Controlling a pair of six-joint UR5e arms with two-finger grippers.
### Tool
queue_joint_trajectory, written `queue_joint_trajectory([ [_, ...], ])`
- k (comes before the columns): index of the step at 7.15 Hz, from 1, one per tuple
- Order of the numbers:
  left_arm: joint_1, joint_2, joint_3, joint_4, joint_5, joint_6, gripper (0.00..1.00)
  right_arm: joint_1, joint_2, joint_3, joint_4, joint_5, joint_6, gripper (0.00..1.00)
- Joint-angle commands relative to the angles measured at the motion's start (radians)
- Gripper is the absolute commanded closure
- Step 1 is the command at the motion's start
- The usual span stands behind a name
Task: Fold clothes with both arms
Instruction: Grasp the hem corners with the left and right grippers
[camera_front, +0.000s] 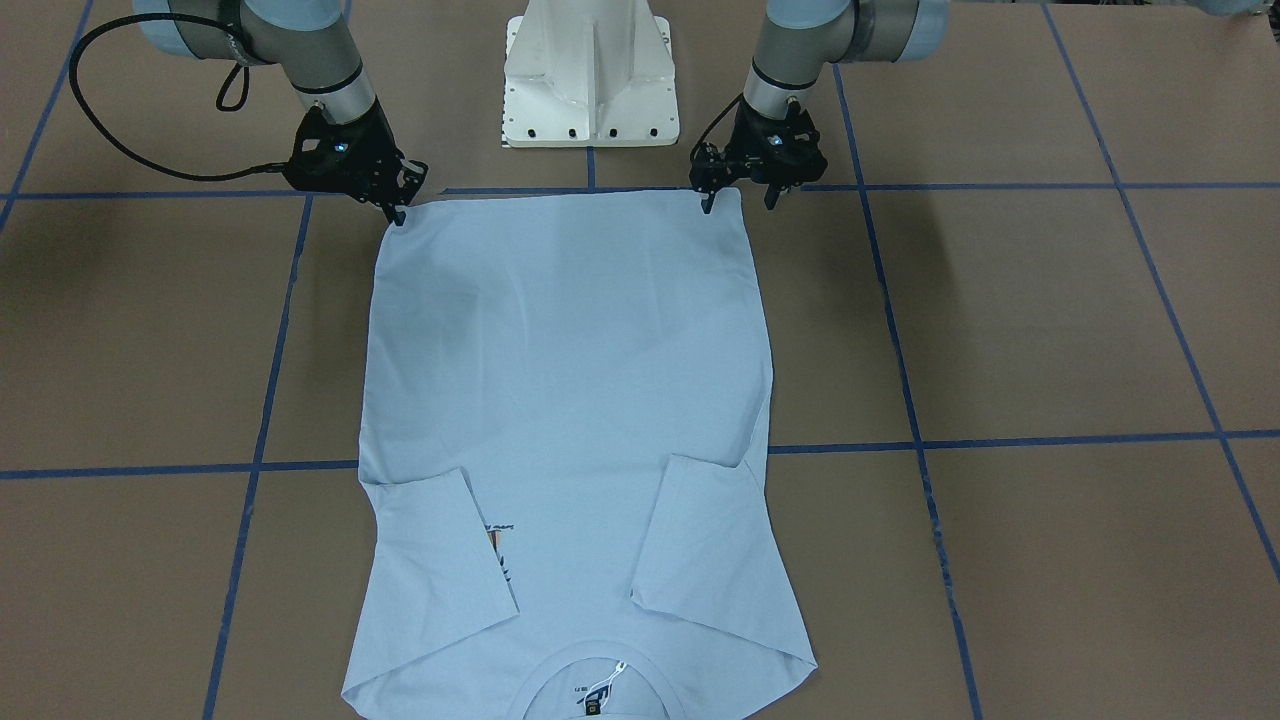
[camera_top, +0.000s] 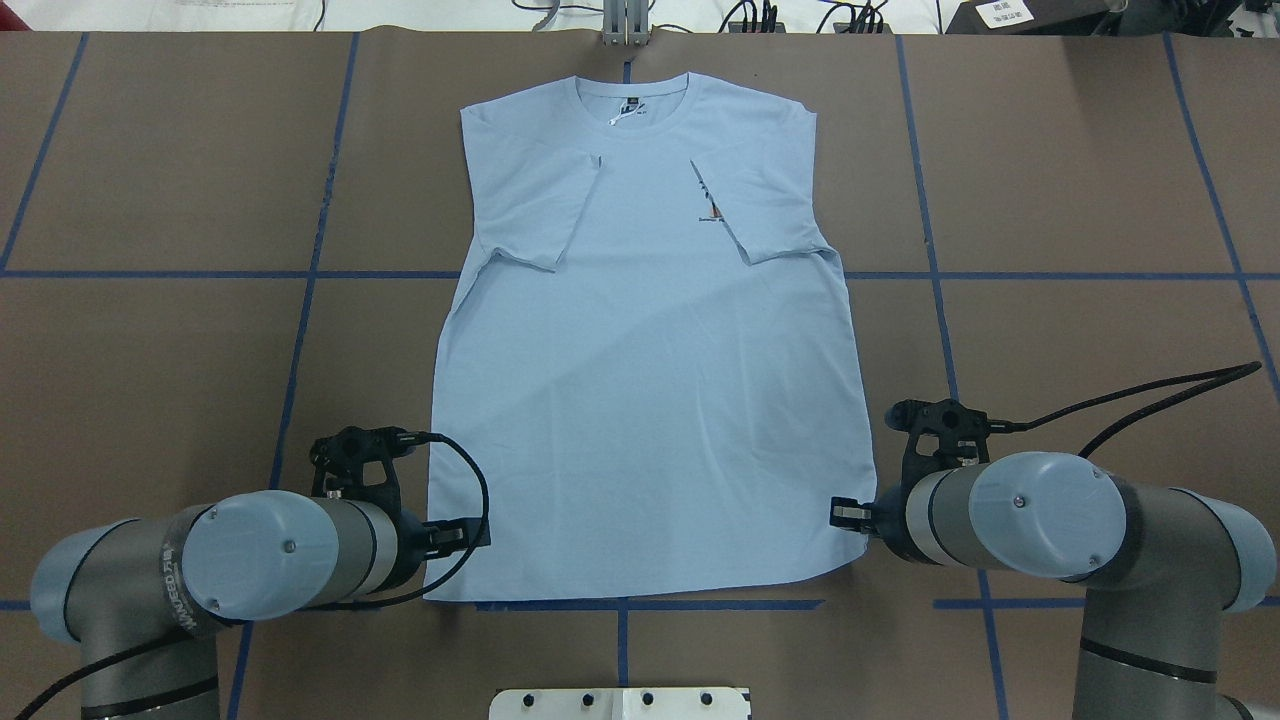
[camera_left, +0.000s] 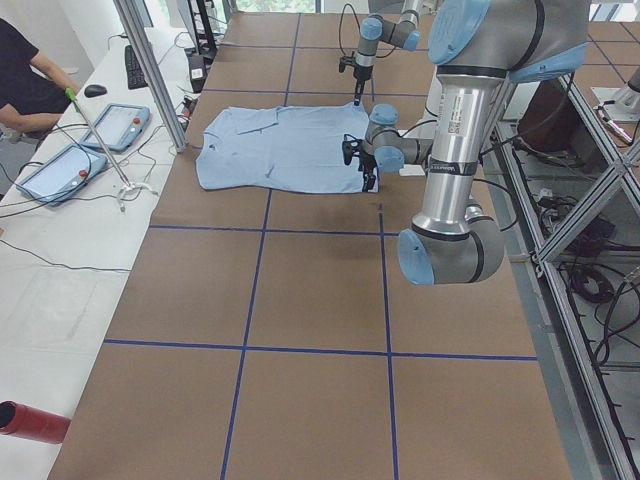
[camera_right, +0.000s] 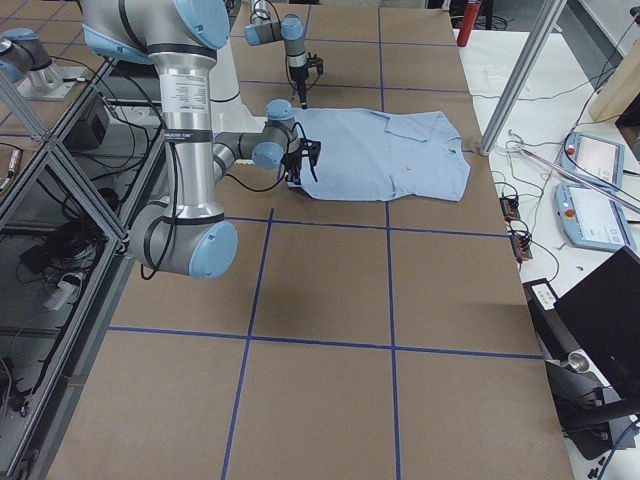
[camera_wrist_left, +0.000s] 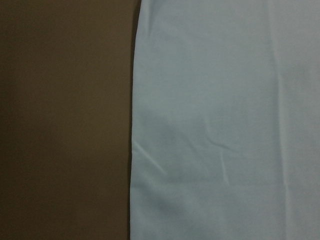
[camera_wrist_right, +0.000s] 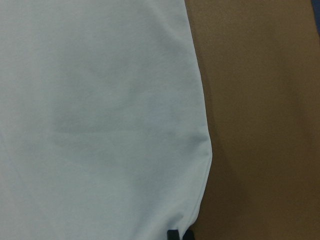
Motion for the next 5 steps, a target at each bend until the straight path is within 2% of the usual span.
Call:
queue_joint_trajectory([
  [1, 0.060, -0.001, -0.003, 0.043, 0.012, -0.040, 0.02, 0.001, 0.000, 0.000, 0.000, -0.003, 0.000, 1.00],
  [5, 0.064, -0.019, 0.035, 0.043, 0.045, -0.039, 0.02, 0.004, -0.002, -0.002, 0.000, 0.000, -0.002, 1.00],
])
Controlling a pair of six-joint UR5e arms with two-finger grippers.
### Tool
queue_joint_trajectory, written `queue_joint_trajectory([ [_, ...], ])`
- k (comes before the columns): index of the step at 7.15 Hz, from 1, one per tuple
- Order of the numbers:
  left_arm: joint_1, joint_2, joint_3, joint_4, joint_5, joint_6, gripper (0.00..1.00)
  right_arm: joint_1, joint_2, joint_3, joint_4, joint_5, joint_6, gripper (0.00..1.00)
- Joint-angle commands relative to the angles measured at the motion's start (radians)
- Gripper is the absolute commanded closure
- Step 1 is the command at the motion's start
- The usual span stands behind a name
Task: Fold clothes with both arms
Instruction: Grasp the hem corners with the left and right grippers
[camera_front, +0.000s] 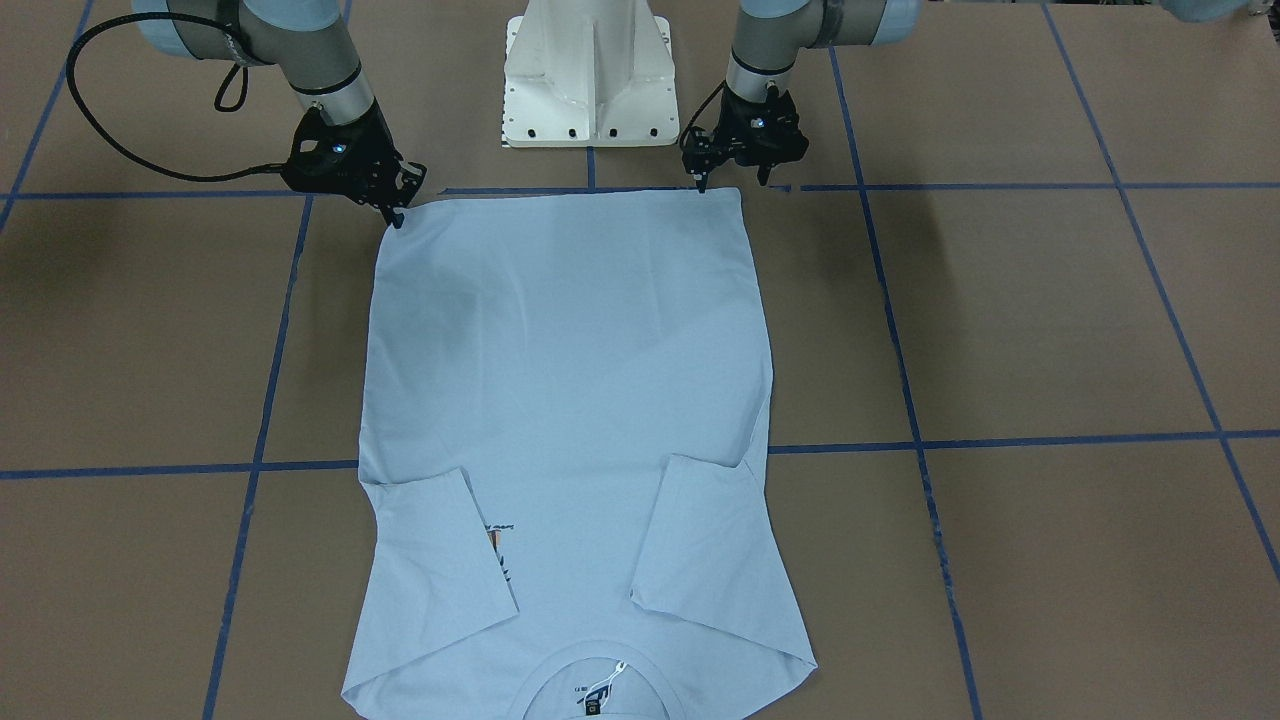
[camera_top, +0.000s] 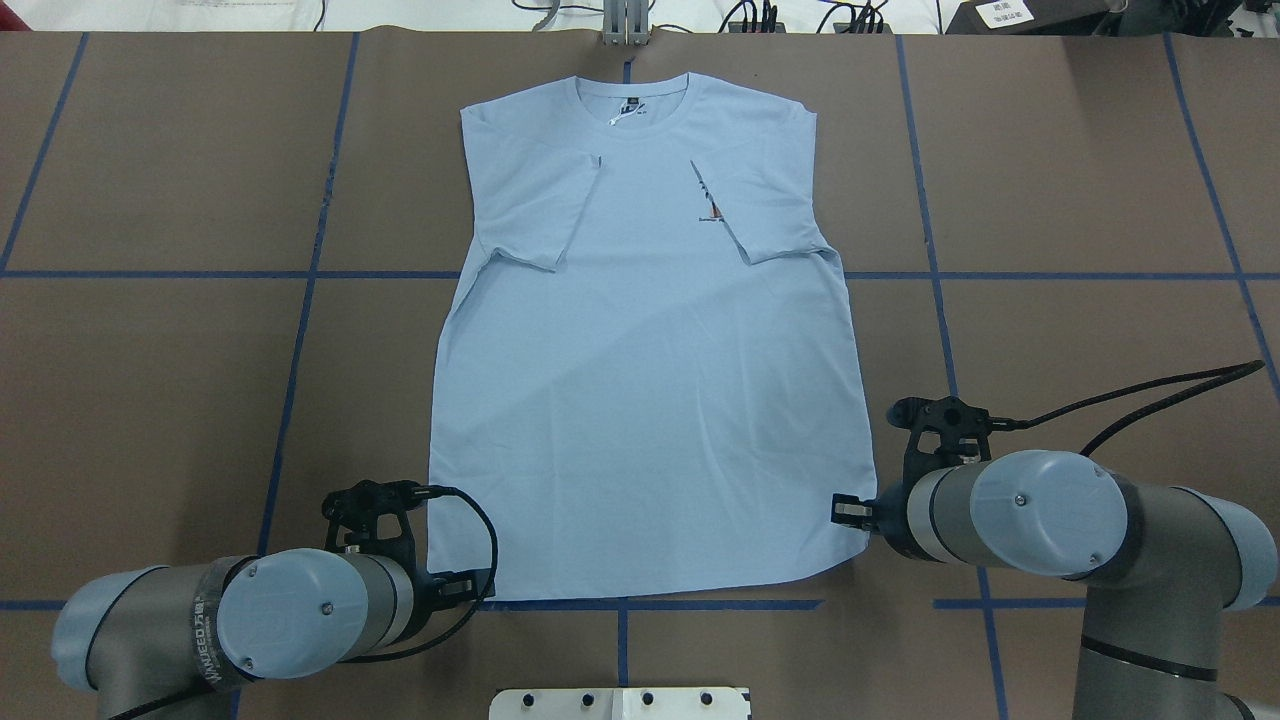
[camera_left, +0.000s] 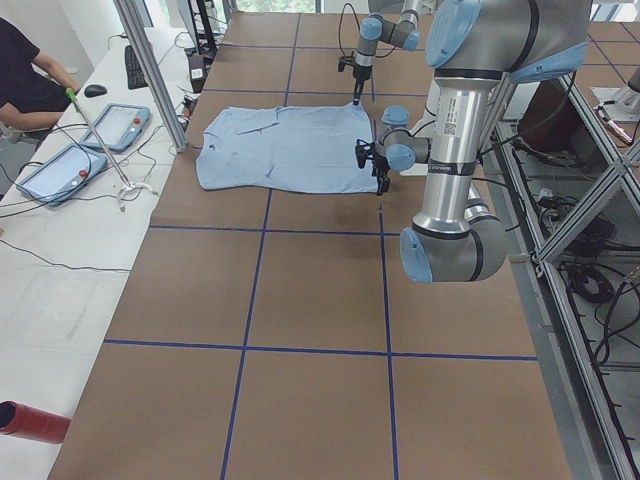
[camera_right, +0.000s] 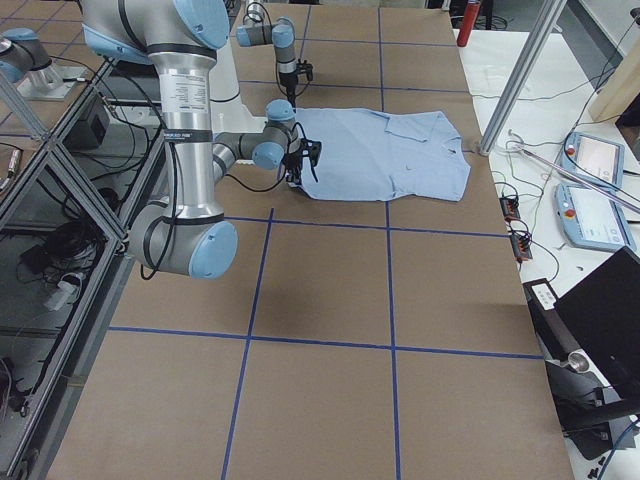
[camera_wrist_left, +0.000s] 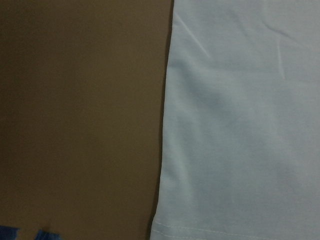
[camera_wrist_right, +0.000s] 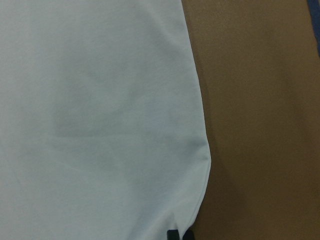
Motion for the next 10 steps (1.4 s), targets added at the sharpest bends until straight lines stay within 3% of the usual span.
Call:
queue_joint_trajectory([
  [1, -0.002, -0.012, 0.019, 0.000, 0.024, 0.001, 0.03, 0.001, 0.000, -0.001, 0.000, 0.001, -0.001, 1.00],
  [4, -0.007, -0.011, 0.026, 0.000, 0.032, 0.001, 0.06, 0.002, 0.000, -0.001, 0.000, 0.001, -0.001, 1.00],
  [5, -0.008, -0.011, 0.026, 0.000, 0.030, -0.001, 0.11, 0.002, 0.000, -0.003, 0.000, 0.001, -0.001, 1.00],
  [6, -0.008, -0.012, 0.025, 0.002, 0.030, -0.004, 0.24, 0.004, 0.000, -0.003, 0.000, 0.001, -0.001, 1.00],
  [10, -0.007, -0.011, 0.023, 0.002, 0.030, -0.004, 0.61, 0.018, 0.001, -0.001, 0.000, 0.010, -0.003, 1.00],
])
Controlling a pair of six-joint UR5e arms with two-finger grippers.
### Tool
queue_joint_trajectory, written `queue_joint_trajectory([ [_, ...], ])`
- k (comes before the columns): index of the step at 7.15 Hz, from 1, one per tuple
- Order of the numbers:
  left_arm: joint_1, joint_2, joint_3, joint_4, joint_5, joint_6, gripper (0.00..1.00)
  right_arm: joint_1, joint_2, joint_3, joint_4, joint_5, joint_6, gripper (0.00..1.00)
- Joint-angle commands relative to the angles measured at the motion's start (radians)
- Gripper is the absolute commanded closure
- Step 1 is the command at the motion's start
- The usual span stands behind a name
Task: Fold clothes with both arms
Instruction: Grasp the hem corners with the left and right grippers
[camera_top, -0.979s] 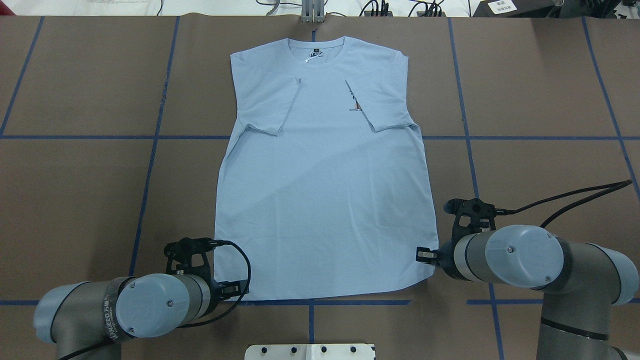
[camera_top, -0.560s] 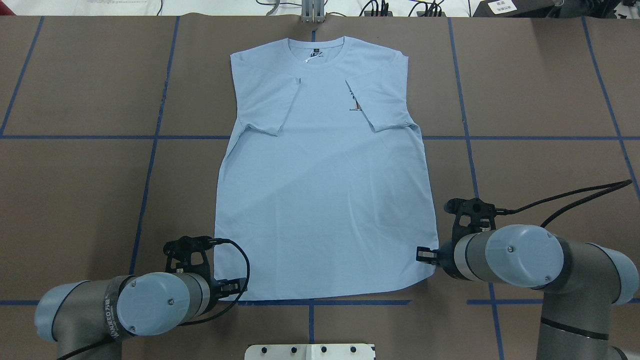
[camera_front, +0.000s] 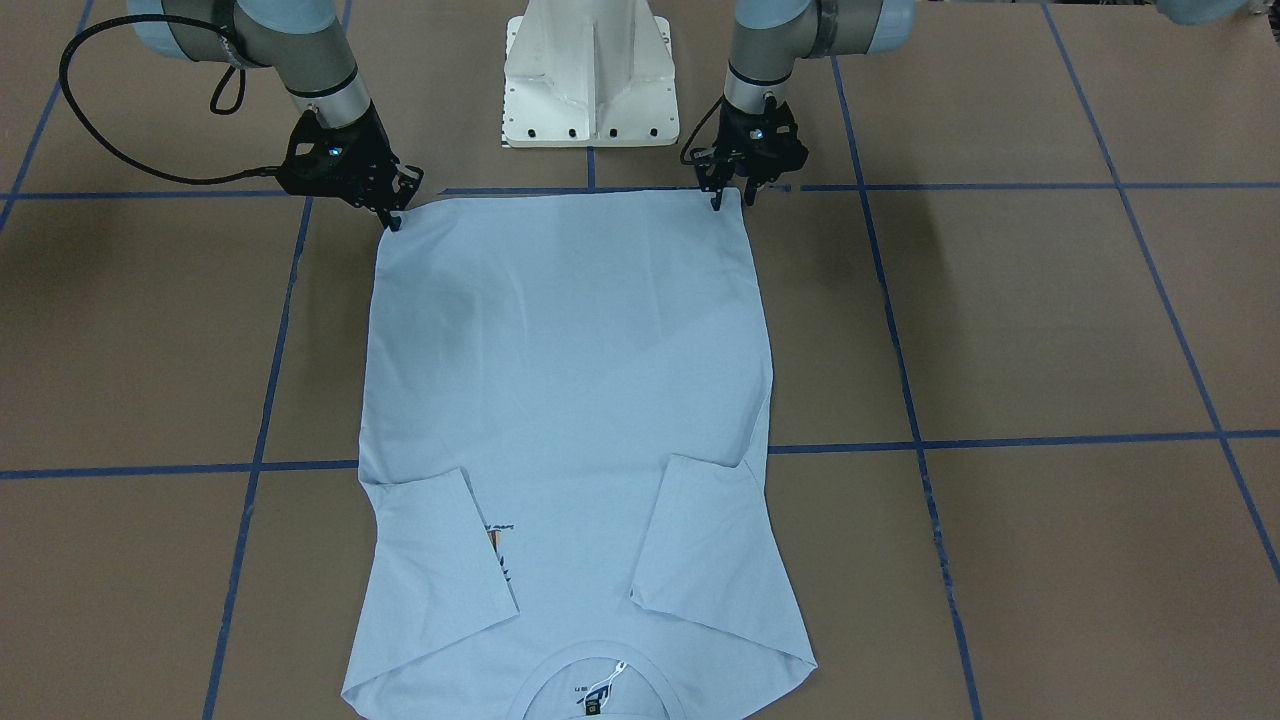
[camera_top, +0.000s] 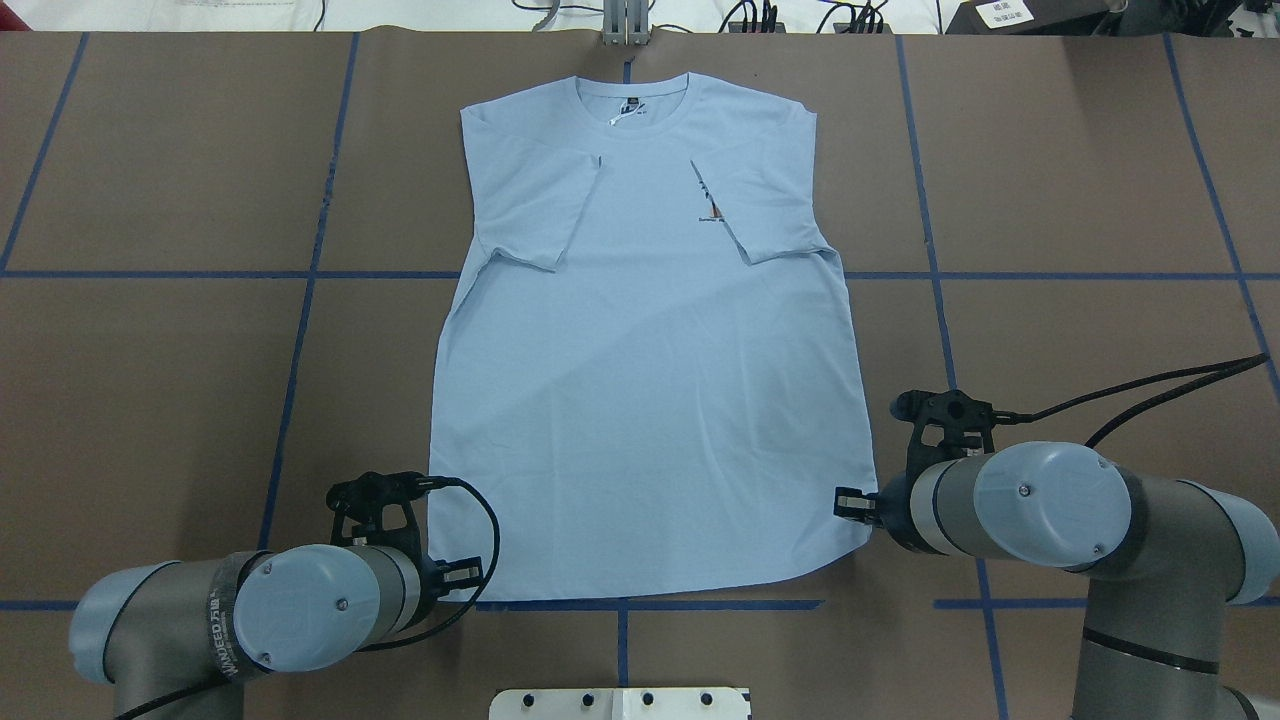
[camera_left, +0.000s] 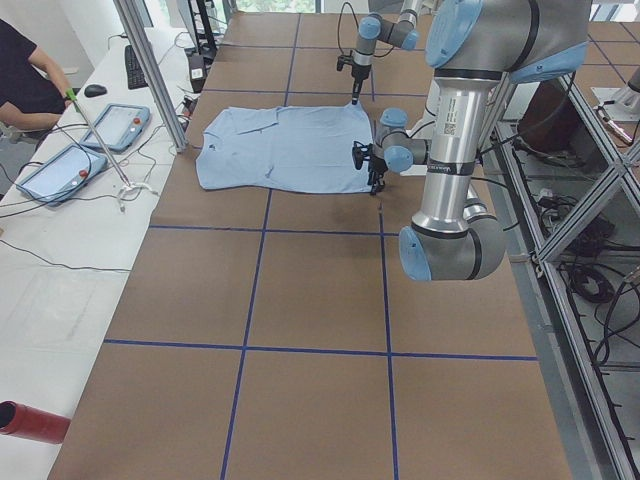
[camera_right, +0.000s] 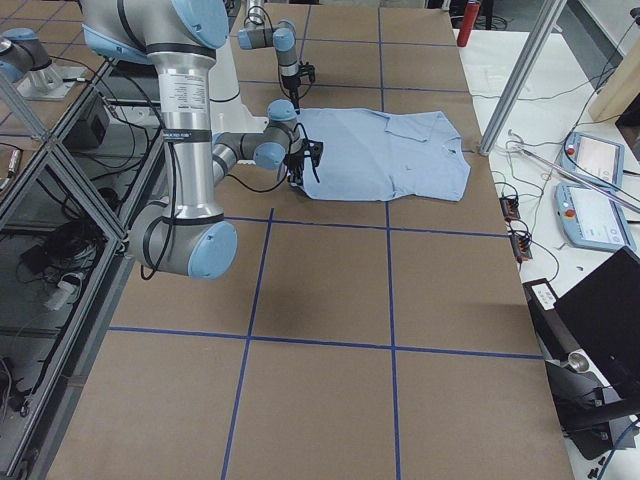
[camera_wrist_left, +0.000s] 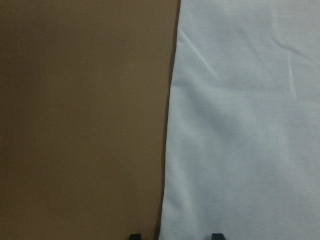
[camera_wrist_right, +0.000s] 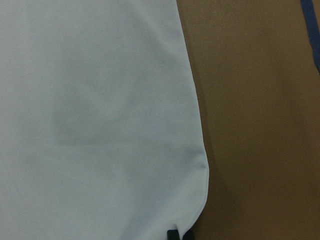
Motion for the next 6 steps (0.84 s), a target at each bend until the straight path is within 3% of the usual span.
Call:
queue_joint_trajectory([
  [1, 0.000, 0.001, -0.002, 0.001, -0.002, 0.001, 0.73, 0.005, 0.000, 0.000, 0.000, 0.002, 0.000, 1.00],
  [3, 0.000, 0.002, -0.009, 0.001, -0.002, 0.001, 0.98, 0.005, 0.000, 0.000, 0.000, 0.002, 0.000, 1.00],
  [6, 0.000, 0.007, -0.076, 0.031, -0.002, 0.006, 1.00, 0.007, 0.000, 0.011, 0.000, 0.011, -0.003, 1.00],
])
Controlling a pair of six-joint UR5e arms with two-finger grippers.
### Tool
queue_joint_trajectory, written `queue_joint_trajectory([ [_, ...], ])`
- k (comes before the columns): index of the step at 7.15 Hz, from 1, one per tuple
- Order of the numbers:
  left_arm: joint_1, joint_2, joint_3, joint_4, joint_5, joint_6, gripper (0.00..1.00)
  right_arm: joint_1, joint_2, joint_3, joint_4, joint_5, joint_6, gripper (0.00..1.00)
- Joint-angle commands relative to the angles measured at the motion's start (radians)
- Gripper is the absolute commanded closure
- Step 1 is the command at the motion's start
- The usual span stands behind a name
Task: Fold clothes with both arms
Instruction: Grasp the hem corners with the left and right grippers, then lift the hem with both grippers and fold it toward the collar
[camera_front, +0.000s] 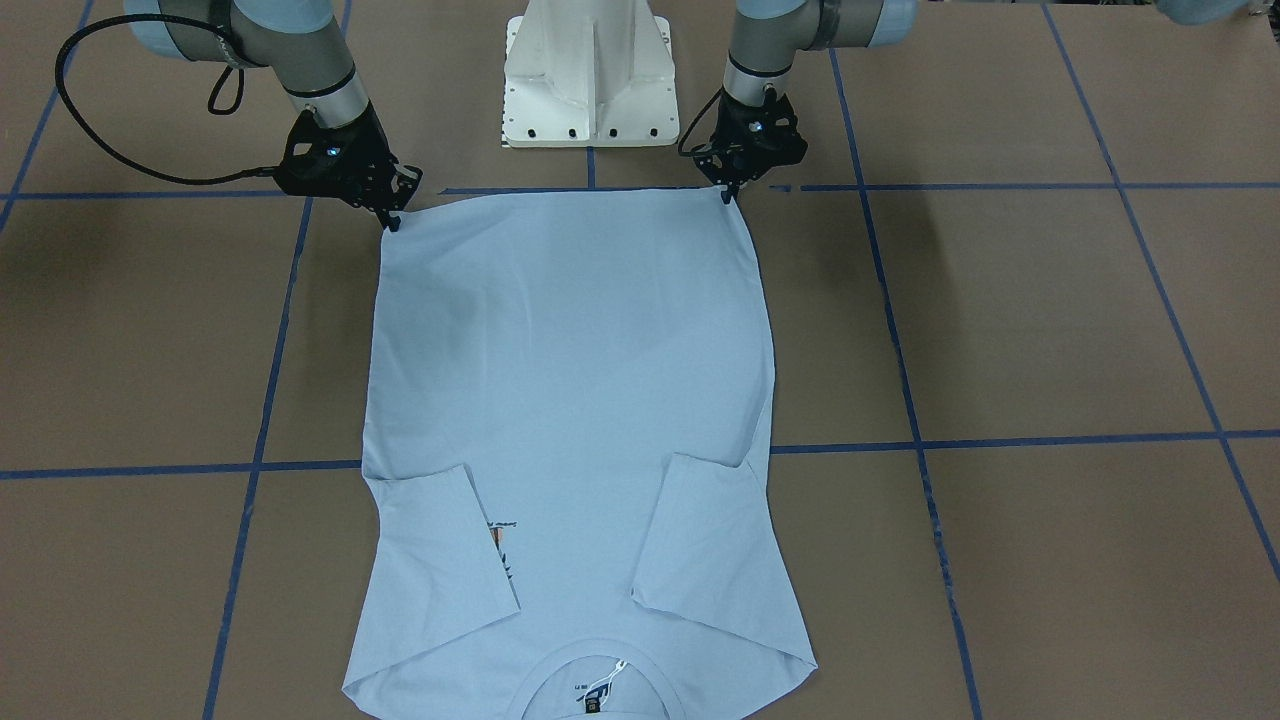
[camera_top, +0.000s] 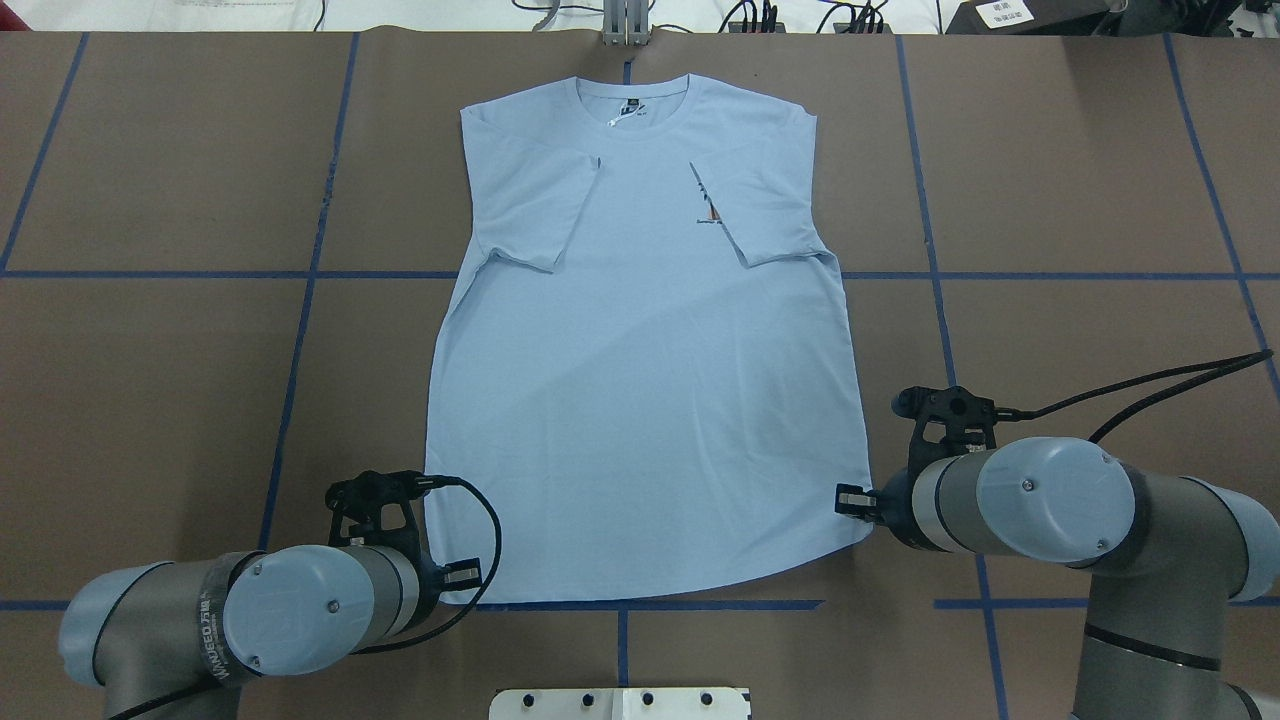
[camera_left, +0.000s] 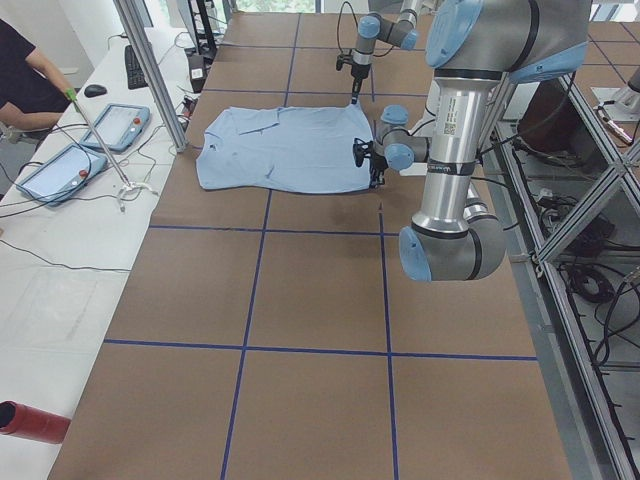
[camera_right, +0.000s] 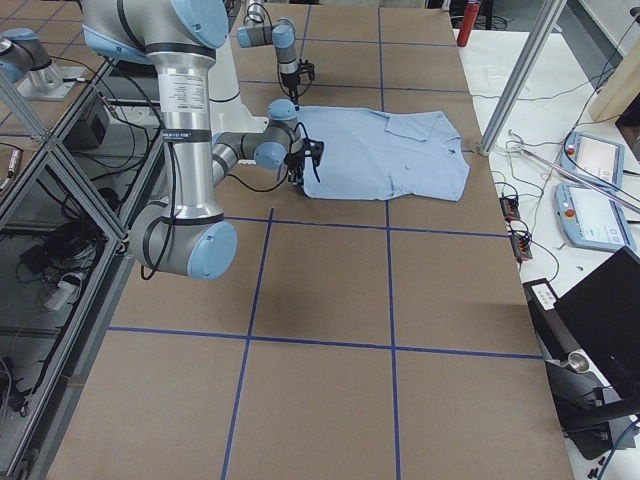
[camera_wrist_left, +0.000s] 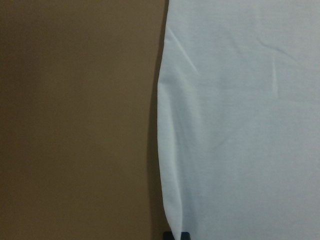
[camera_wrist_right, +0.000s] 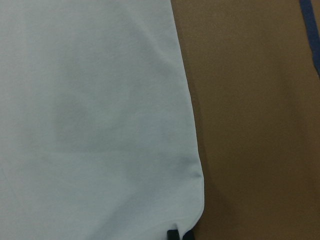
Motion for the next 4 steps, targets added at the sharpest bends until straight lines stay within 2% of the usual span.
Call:
queue_joint_trajectory([
  [1, 0.003, 0.004, -0.089, 0.081, 0.000, 0.014, 1.00, 0.002, -0.014, 0.044, 0.000, 0.003, 0.002, 1.00],
  [2, 0.006, 0.001, -0.155, 0.140, -0.002, 0.017, 1.00, 0.002, -0.038, 0.070, 0.000, 0.004, 0.002, 1.00],
  [3, 0.008, 0.001, -0.175, 0.171, -0.003, 0.030, 1.00, 0.002, -0.084, 0.122, 0.000, 0.057, 0.002, 1.00],
  [4, 0.000, 0.002, -0.221, 0.182, -0.011, 0.152, 1.00, -0.001, -0.136, 0.193, -0.002, 0.117, 0.002, 1.00],
])
